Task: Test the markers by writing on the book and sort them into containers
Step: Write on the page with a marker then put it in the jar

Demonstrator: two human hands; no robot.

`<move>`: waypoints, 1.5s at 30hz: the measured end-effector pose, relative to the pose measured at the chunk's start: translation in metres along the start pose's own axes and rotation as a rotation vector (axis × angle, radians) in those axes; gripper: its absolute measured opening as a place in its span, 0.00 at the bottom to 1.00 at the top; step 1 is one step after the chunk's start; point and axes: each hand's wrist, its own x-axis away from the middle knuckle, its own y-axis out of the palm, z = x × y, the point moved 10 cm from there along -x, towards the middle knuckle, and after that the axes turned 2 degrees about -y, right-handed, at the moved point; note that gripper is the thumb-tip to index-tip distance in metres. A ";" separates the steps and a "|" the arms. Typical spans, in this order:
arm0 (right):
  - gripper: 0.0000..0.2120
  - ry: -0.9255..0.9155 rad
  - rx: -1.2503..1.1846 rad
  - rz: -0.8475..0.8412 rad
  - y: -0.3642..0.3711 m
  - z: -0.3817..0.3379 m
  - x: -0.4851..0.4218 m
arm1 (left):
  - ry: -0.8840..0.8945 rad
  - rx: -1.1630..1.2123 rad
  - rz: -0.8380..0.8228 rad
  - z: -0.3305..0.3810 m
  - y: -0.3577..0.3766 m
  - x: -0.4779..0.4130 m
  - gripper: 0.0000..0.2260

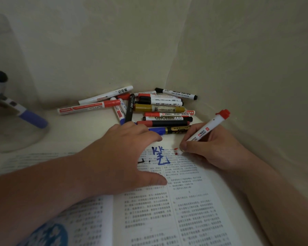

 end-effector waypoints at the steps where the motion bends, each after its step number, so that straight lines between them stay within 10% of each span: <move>1: 0.05 0.000 0.010 0.015 -0.002 0.000 -0.001 | 0.001 -0.001 0.000 0.000 0.000 0.000 0.42; 31: 0.07 -0.030 -0.002 -0.074 0.005 -0.002 0.000 | 0.008 0.007 0.017 0.000 -0.001 0.000 0.42; 41: 0.07 -0.095 0.028 0.086 -0.010 0.001 -0.007 | 0.007 0.011 0.014 0.000 -0.002 0.001 0.42; 45: 0.13 -0.177 -0.322 0.264 -0.030 -0.002 -0.002 | 0.002 0.012 -0.002 0.001 -0.002 0.001 0.42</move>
